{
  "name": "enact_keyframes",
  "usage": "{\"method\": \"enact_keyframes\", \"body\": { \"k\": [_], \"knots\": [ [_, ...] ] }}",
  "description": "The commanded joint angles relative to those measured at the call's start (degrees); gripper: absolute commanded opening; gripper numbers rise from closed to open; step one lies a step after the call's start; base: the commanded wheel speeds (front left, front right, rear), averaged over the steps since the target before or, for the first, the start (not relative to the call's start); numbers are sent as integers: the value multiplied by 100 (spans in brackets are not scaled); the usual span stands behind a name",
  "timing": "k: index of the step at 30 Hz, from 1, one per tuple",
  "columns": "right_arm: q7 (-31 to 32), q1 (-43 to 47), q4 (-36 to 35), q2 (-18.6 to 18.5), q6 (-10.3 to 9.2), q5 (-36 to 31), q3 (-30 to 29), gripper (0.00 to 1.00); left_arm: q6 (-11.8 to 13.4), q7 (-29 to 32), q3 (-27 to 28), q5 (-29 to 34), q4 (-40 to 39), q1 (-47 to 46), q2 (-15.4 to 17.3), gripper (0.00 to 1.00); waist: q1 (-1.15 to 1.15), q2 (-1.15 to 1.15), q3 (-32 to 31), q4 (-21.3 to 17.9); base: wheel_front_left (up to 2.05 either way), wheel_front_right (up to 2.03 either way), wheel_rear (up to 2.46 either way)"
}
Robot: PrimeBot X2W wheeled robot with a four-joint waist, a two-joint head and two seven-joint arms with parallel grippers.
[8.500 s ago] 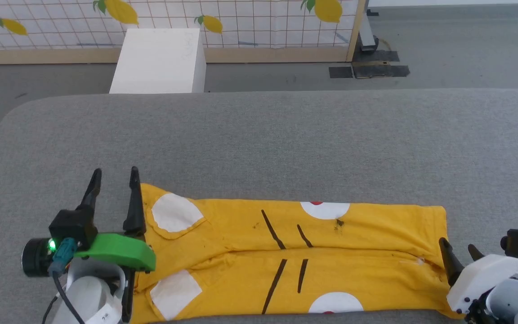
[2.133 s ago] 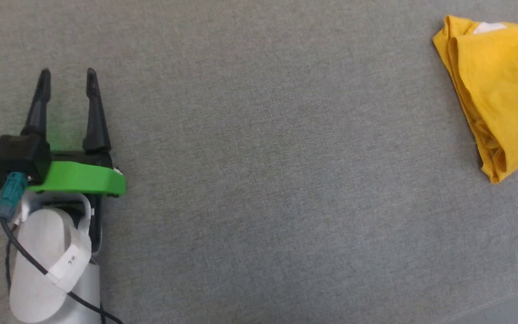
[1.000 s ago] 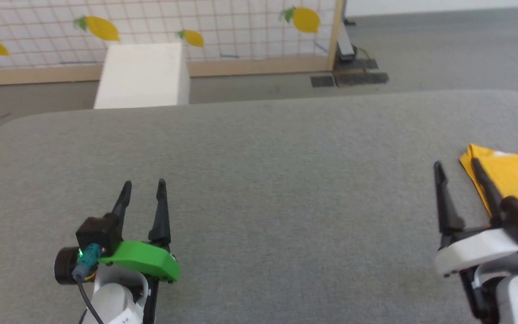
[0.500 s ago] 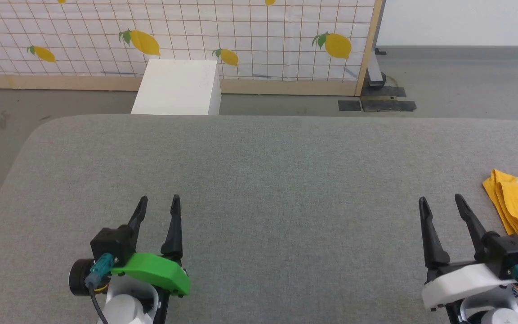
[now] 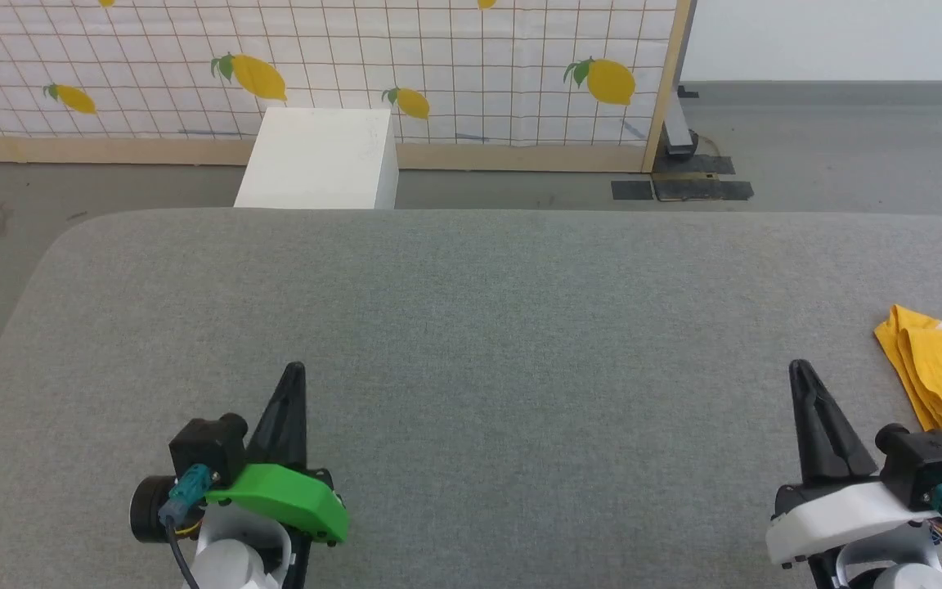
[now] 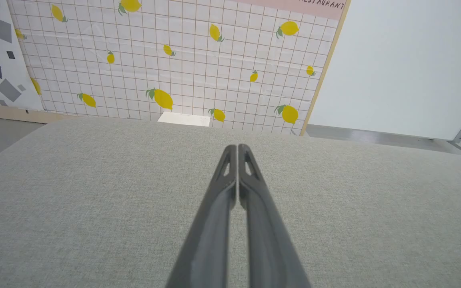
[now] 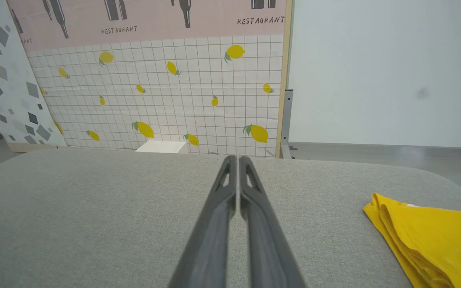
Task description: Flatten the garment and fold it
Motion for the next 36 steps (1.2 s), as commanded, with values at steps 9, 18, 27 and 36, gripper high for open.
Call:
{"method": "enact_keyframes", "body": {
  "k": [9,18,27,36],
  "knots": [
    [42,-6,-15,1,0,-23,14,0,22,66,12,57,-79,34,-1,0,1,0,3,-14,0,0,0],
    [108,-14,-38,2,-1,-59,38,0,57,169,40,143,-201,87,-4,0,1,0,6,-35,0,0,0],
    [176,-23,-62,3,-2,-95,63,0,93,275,69,232,-327,141,-6,0,1,0,10,-56,0,0,0],
    [243,-32,-85,4,-3,-132,88,0,129,380,98,320,-453,195,-8,0,1,0,13,-77,0,0,0]
  ]
}}
